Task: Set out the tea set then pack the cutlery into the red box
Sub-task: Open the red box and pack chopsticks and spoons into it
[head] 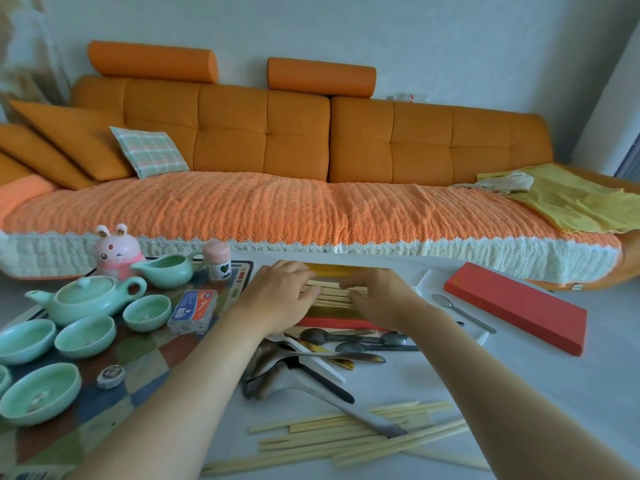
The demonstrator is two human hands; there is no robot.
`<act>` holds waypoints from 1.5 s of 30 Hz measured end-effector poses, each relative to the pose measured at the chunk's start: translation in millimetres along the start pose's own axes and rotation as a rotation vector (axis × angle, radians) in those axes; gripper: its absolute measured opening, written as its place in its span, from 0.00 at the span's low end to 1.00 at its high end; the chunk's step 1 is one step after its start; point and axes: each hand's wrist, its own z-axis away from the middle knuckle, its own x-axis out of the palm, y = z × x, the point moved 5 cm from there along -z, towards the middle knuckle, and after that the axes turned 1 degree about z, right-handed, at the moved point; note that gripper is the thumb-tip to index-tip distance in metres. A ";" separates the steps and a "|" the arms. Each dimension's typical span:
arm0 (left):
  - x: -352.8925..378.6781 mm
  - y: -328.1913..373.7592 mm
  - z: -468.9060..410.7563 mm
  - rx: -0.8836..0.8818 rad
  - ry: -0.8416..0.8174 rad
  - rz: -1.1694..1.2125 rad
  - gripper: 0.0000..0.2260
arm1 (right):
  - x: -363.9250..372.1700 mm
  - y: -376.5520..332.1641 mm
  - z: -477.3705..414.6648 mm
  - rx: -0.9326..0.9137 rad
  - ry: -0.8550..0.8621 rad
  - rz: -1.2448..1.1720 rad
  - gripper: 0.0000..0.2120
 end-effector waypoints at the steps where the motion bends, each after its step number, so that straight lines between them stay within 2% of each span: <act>1: -4.6 3.2 1.8 0.013 0.046 0.012 0.21 | -4.9 -2.2 3.4 -0.034 0.053 -0.005 0.15; 3: -12.8 12.4 8.2 0.035 0.132 0.042 0.17 | -13.6 -8.9 12.3 -0.110 0.146 -0.021 0.15; 5: -17.5 24.2 15.8 0.063 0.176 0.073 0.12 | -19.4 -14.6 25.0 -0.128 0.143 -0.053 0.13; 10: -14.7 54.5 40.4 0.096 0.055 0.160 0.03 | -12.6 -20.4 64.8 -0.106 -0.196 -0.007 0.12; 12: -10.1 66.9 50.5 0.113 -0.034 0.171 0.06 | -8.7 -19.2 78.8 -0.112 -0.316 0.014 0.10; 15: 3.1 78.2 64.8 0.120 -0.162 0.203 0.16 | -6.6 -14.1 94.0 -0.106 -0.403 0.030 0.06; 17: 10.4 83.0 71.8 0.139 -0.184 0.177 0.13 | -6.6 -11.2 102.7 -0.096 -0.425 0.018 0.06; 19: 11.2 85.9 75.6 0.162 -0.182 0.125 0.11 | -6.3 -8.9 109.2 -0.090 -0.418 0.015 0.06; 26: 10.2 74.9 78.7 0.114 -0.218 0.105 0.12 | -13.0 3.3 115.2 -0.047 -0.267 0.040 0.05; 31: 11.2 75.9 76.8 0.107 -0.193 0.065 0.12 | -8.9 2.4 114.8 -0.066 -0.305 0.057 0.06; 35: 13.4 75.9 74.3 0.101 -0.196 0.084 0.10 | -11.8 7.7 112.8 -0.024 -0.288 0.039 0.03; 38: 14.2 77.0 70.4 0.080 -0.184 0.140 0.07 | -22.2 15.2 111.3 0.014 -0.226 -0.036 0.08; 42: 12.6 76.7 62.6 -0.026 -0.172 0.340 0.06 | -33.5 21.4 105.7 0.050 -0.104 -0.094 0.17; 45: 2.5 74.4 55.1 -0.056 -0.077 0.376 0.07 | -41.2 15.5 99.3 0.061 -0.031 -0.100 0.16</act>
